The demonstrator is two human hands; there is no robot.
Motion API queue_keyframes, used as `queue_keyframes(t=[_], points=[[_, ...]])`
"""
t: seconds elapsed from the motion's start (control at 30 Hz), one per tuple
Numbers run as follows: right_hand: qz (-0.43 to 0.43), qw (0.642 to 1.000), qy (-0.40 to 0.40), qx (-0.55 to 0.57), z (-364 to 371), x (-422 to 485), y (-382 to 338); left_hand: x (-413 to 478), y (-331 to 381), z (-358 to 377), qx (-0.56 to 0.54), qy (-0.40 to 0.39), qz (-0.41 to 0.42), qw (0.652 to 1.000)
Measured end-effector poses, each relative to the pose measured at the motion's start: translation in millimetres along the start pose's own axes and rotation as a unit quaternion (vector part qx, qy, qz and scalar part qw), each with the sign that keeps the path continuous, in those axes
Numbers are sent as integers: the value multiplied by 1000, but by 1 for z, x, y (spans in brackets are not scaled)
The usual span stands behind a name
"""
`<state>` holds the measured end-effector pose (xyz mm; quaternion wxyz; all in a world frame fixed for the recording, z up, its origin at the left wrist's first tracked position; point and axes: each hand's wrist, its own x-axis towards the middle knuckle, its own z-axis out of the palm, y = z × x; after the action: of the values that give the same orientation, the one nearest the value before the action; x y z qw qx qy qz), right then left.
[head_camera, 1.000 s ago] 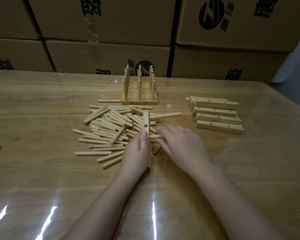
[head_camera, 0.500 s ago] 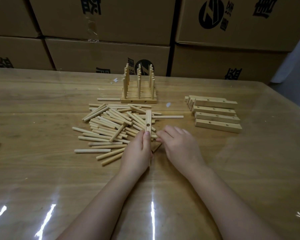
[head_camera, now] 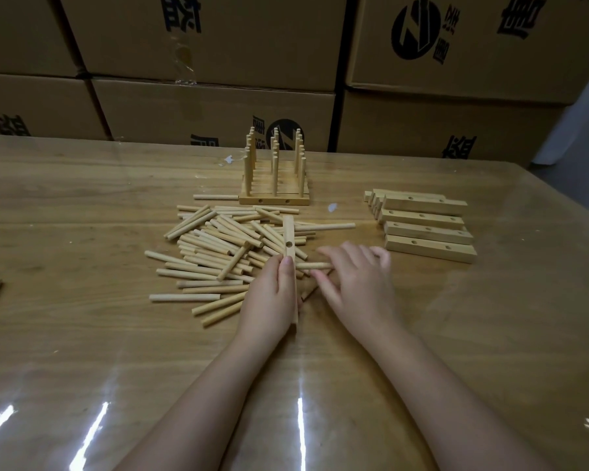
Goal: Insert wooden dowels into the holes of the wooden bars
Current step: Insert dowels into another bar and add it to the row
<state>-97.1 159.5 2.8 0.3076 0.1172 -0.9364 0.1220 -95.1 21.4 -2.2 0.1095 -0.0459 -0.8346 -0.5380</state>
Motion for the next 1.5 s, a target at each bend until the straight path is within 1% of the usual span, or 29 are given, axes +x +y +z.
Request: queue_keyframes(t=[0.07, 0.1, 0.13, 0.17, 0.2, 0.23, 0.27, 0.33, 0.4, 0.53, 0.67, 0.83, 0.9, 0.97, 1.07, 1.17, 1.33, 1.4, 1.5], points=[[70, 997, 14, 37, 1, 1, 7, 2, 0, -1, -37, 18, -30, 999], [118, 988, 14, 101, 2, 1, 11, 3, 0, -2, -52, 27, -43, 997], [166, 968, 9, 190, 1, 3, 13, 4, 0, -2, -66, 33, -54, 996], [205, 939, -4, 275, 1, 4, 15, 4, 0, -2, -83, 36, -66, 994], [227, 915, -24, 332, 2, 5, 16, 5, 0, -2, -105, 37, -80, 991], [227, 910, -45, 345, 2, 5, 16, 5, 0, -3, -130, 35, -96, 986], [211, 919, -63, 328, 4, 5, 18, 6, 0, -4, -157, 33, -111, 981], [167, 947, -101, 253, 9, 5, 19, 7, 1, -5, -204, 31, -135, 969], [135, 963, -139, 187, 11, 5, 18, 9, 2, -6, -232, 35, -146, 961], [115, 963, -199, 141, 11, 7, 17, 10, 3, -7, -260, 43, -148, 953], [104, 966, -195, 132, 12, 8, 18, 10, 2, -7, -277, 48, -153, 947], [83, 963, -198, 164, 12, 9, 19, 11, -2, -4, -257, 54, -149, 953], [89, 949, -182, 242, 10, 8, 18, 12, -3, -4, -250, 59, -146, 955], [116, 928, -147, 323, 7, 7, 16, 12, -4, -4, -241, 59, -144, 958], [151, 907, -128, 372, 3, 5, 16, 12, -3, -3, -236, 60, -148, 959], [142, 907, -136, 371, 2, 5, 15, 11, -1, -4, -228, 59, -142, 961], [98, 896, -192, 388, 0, 3, 8, 10, 1, -6, -224, 56, -138, 963], [100, 886, -199, 407, -2, 3, 7, 10, 0, -7, -217, 52, -137, 965], [123, 862, -188, 453, -3, 4, 5, 11, 0, -6, -214, 56, -140, 965]])
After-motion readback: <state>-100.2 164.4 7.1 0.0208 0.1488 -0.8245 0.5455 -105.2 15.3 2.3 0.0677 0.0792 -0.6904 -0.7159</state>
